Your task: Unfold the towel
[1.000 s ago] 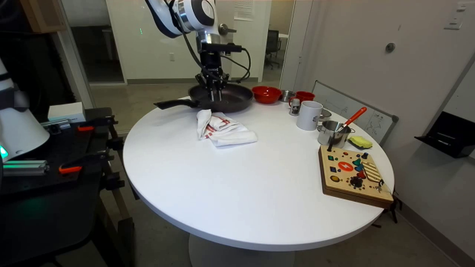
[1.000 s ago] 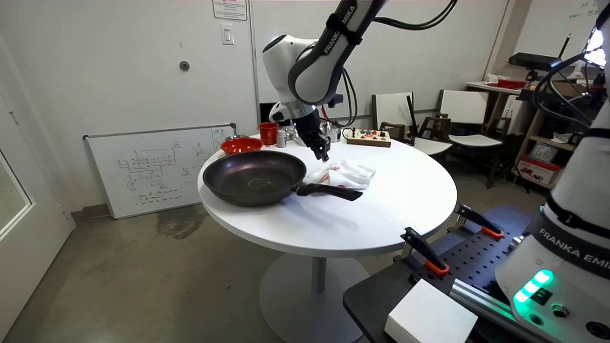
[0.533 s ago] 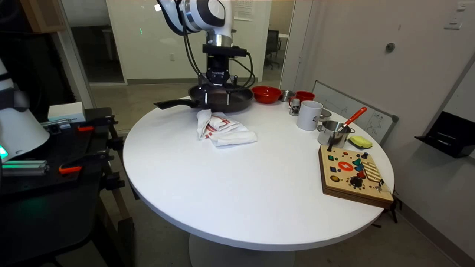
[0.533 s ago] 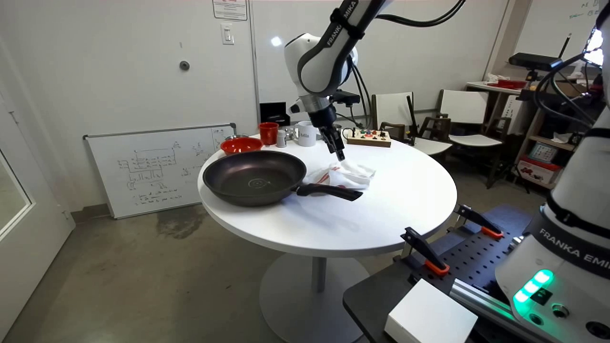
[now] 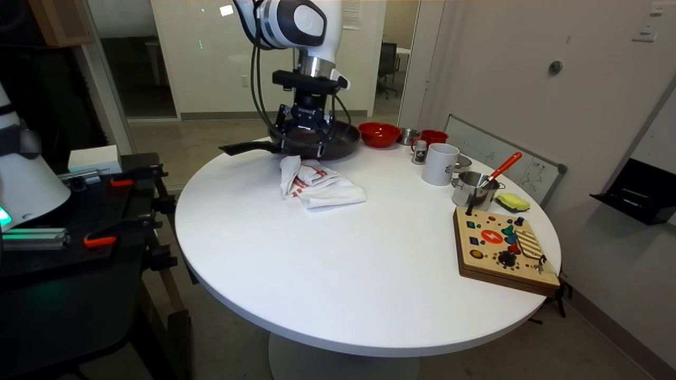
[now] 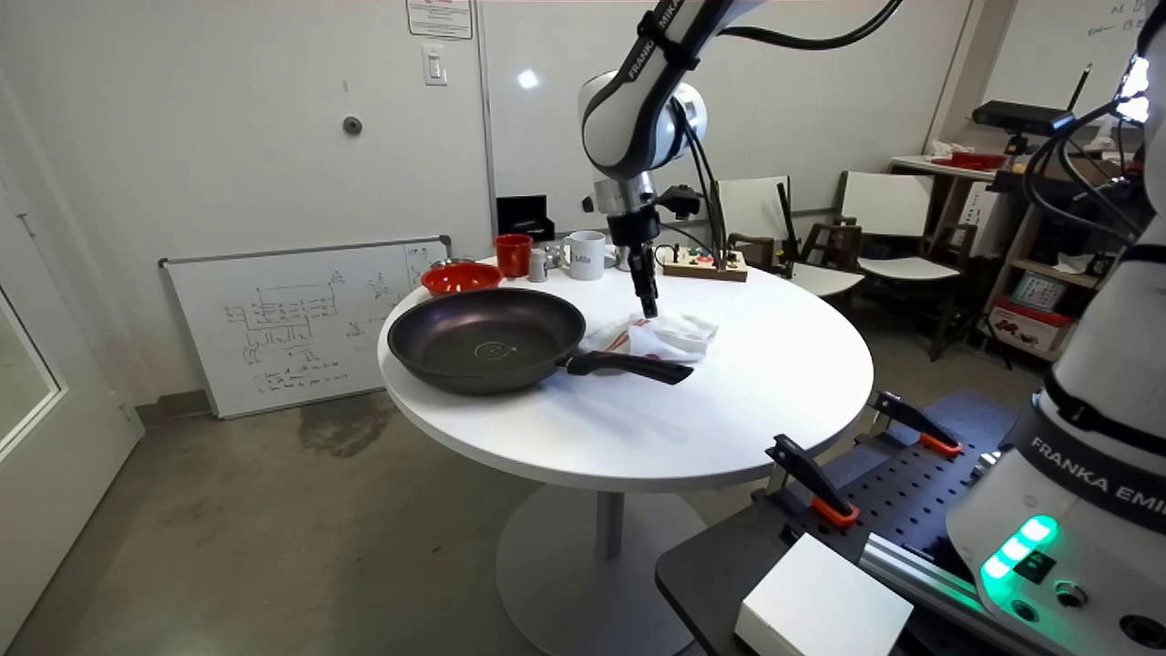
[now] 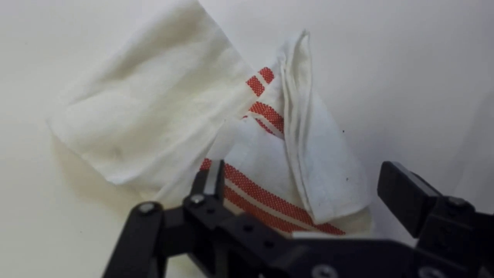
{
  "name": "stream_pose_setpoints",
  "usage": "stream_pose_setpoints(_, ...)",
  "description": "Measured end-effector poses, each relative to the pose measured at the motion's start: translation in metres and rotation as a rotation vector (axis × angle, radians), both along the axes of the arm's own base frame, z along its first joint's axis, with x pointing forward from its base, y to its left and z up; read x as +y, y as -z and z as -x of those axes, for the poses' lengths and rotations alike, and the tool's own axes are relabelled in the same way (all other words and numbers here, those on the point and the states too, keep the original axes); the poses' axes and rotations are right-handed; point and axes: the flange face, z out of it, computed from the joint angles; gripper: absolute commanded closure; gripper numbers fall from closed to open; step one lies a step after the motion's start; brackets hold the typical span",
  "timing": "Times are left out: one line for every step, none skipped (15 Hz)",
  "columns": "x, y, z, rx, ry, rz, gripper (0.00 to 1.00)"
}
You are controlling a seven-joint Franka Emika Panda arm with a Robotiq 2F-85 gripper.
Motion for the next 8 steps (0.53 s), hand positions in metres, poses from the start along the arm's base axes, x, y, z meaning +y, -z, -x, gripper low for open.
stream_pose_setpoints(0.0,0.001,0.001,-0.02,0.047,-0.003,0.0)
stream_pose_setpoints(0.0,0.002,0.001,-0.047,0.093,-0.001,0.0)
stream_pose_setpoints(-0.001,0.003,0.002,-0.076,0.141,0.003,0.0)
stream_pose_setpoints(-0.003,0.003,0.003,-0.107,0.186,0.008,0.0)
stream_pose_setpoints(-0.005,0.003,0.004,-0.135,0.232,0.015,0.0)
stream_pose_setpoints(-0.008,0.004,0.005,-0.159,0.282,0.025,0.0)
stream_pose_setpoints(-0.012,0.005,0.006,-0.175,0.333,0.038,0.0)
stream_pose_setpoints(-0.017,0.006,0.008,-0.186,0.387,0.056,0.0)
